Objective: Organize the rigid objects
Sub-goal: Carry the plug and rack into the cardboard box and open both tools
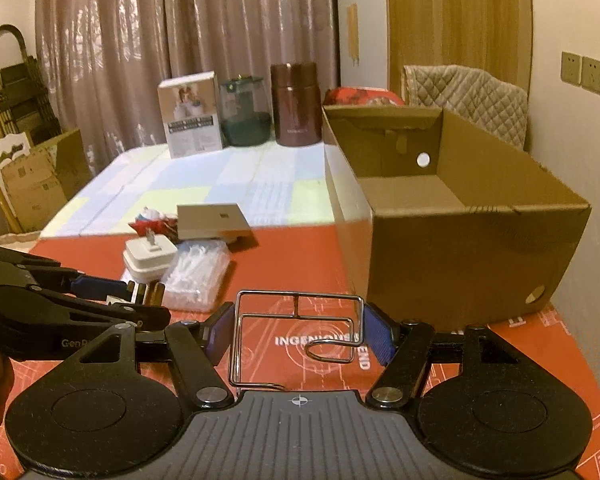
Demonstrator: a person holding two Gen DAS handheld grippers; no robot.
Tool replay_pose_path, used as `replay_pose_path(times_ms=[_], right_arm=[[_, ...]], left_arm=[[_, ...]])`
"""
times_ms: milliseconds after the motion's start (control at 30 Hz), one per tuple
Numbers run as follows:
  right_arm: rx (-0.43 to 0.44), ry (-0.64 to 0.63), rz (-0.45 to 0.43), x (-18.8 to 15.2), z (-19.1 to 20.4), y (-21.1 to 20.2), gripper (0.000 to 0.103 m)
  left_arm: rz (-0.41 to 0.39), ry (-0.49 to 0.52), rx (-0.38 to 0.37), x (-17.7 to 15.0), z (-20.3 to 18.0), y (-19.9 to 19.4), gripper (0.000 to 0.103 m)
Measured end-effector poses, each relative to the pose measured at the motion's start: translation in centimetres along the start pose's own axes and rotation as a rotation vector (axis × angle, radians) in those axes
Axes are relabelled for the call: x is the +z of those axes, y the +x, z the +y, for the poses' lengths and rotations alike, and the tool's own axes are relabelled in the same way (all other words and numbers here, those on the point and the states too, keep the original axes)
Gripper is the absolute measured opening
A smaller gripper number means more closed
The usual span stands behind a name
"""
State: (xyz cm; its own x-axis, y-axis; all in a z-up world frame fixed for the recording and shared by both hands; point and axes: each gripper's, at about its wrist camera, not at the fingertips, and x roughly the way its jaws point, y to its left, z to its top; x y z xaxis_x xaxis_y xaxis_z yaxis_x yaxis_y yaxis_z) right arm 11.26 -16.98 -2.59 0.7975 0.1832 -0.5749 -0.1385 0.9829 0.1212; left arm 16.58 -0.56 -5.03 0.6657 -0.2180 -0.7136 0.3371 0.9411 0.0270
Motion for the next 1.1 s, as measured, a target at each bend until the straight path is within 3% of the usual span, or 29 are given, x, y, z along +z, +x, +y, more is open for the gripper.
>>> replay_pose_path(times_ms=[233,567,733,867,1100], right_arm=[[0.034,-0.014,-0.083,2.8,0.6,-2.3,0.064],[-0.062,-0.021,-0.186,8.2,-4.5,-3.6,0.064],[-0.125,-0.046,-0.157,10.0,-8.9,-1.5,0.065],[-0.137,0.006,-0.123,10.5,-12.7,0.6,0.065],[-0.166,0.093,-0.101,10.8,-16.4,2.0,0.065]], left_arm=[[-0.091,-0.021,0.017,2.8,0.2,-3.3,0.043],[-0.185,0.021,-0.070,9.4,-3.9,-4.0,0.043],[-0.218,0.040,-0.148,13.0,-7.1,-2.3,0.043],[-0.219,0.045,-0.212,15.3,-9.4,-0.1,0.043],[-0.199,0.068,-0.268,16.9,-12.0,3.7,0.043]])
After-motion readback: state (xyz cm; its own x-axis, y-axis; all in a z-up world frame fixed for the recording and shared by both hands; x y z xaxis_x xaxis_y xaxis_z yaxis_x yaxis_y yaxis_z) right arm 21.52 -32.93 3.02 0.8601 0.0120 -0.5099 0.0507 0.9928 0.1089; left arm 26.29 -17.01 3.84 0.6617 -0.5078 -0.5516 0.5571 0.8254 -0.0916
